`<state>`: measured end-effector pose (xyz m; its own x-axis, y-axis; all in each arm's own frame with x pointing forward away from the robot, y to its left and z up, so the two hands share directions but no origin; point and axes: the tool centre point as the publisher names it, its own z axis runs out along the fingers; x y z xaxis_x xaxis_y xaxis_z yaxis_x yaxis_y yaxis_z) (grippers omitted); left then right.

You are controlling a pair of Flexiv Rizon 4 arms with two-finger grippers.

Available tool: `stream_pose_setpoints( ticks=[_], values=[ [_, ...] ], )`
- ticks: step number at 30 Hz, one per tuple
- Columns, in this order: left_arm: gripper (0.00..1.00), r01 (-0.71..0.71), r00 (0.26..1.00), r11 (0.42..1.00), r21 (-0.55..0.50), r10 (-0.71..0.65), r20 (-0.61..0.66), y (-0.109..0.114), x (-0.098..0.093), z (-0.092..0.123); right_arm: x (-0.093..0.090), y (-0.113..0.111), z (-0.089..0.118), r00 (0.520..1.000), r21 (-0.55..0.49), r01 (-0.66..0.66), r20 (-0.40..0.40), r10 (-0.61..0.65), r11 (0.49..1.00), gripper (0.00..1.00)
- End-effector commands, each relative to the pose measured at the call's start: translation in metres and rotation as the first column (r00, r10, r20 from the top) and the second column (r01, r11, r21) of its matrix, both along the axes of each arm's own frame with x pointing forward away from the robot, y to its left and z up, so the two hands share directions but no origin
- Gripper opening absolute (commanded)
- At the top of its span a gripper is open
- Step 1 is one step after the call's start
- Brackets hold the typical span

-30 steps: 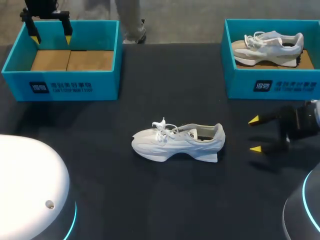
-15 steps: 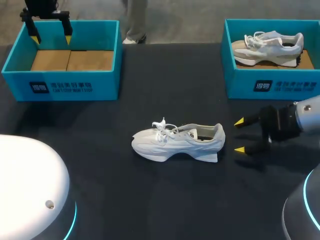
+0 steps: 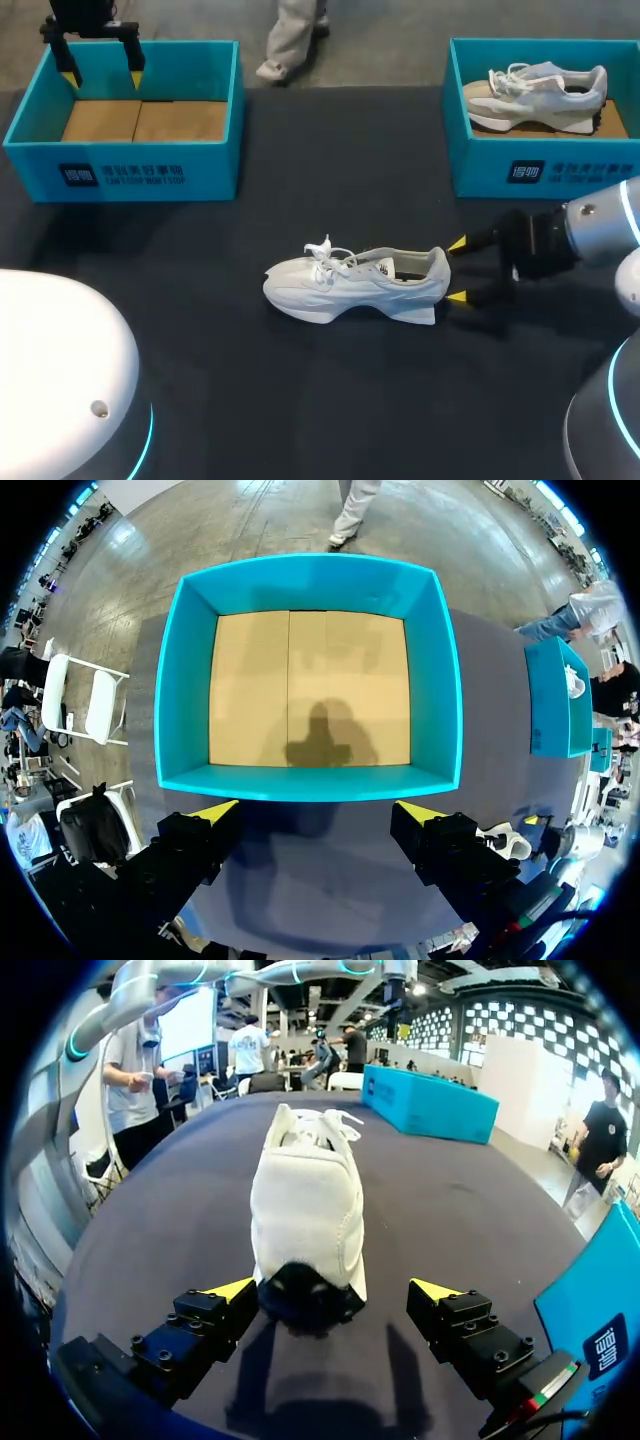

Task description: Take the shoe out of the shoebox, open the shoe tongue, remove and reinsert the insole, then place the shoe into the shoebox

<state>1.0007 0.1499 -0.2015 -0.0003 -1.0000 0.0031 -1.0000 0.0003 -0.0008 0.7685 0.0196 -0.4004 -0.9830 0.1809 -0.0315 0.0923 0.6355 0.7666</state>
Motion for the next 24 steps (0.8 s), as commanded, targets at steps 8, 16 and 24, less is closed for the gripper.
stream_pose_setpoints(
  ticks=[8, 16, 24],
  values=[
    [1.0, 0.0, 1.0, 1.0, 0.001, 0.0, -0.001, 0.0, 0.0, 0.001, 0.0, 0.025, -0.016, 1.0, 0.017, -0.001, -0.009, 0.001, 1.0, 1.0],
    [1.0, 0.0, 1.0, 1.0, 0.001, 0.0, -0.001, 0.0, 0.0, 0.001, -0.002, 0.032, -0.019, 1.0, 0.029, -0.011, -0.018, 0.012, 1.0, 1.0],
    [1.0, 0.0, 1.0, 1.0, 0.001, 0.0, -0.001, 0.0, 0.0, 0.001, -0.004, 0.042, -0.02, 1.0, 0.043, -0.026, -0.014, 0.026, 0.999, 1.0]
  ],
)
